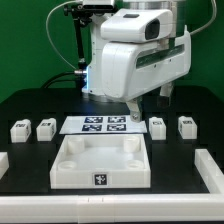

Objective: Assemble one leg

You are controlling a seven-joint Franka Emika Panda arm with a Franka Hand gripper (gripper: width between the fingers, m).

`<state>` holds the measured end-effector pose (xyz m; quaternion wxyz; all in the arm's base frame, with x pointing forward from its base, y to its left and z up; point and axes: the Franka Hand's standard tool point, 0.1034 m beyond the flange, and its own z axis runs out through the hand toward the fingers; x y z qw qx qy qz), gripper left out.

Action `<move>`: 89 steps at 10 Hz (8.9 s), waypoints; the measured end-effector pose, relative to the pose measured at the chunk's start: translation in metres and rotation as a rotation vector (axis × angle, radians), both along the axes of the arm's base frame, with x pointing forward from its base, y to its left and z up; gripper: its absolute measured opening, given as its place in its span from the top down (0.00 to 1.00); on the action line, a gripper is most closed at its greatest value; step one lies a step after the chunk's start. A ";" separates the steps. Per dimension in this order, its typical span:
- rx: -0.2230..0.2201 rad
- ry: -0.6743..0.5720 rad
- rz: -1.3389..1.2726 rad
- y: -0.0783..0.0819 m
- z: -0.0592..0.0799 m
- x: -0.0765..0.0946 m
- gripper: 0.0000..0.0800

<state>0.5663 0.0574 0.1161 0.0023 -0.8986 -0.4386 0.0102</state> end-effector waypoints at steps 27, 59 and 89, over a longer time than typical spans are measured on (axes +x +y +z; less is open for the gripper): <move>0.043 -0.013 0.612 -0.076 -0.108 -0.122 0.73; 0.085 0.019 0.628 0.006 -0.105 -0.065 0.19; -0.378 0.763 -0.927 0.115 -0.093 -0.178 0.19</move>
Offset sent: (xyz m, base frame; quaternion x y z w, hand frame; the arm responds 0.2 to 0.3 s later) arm 0.0000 0.0000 0.0000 0.0000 0.0000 0.0000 1.0000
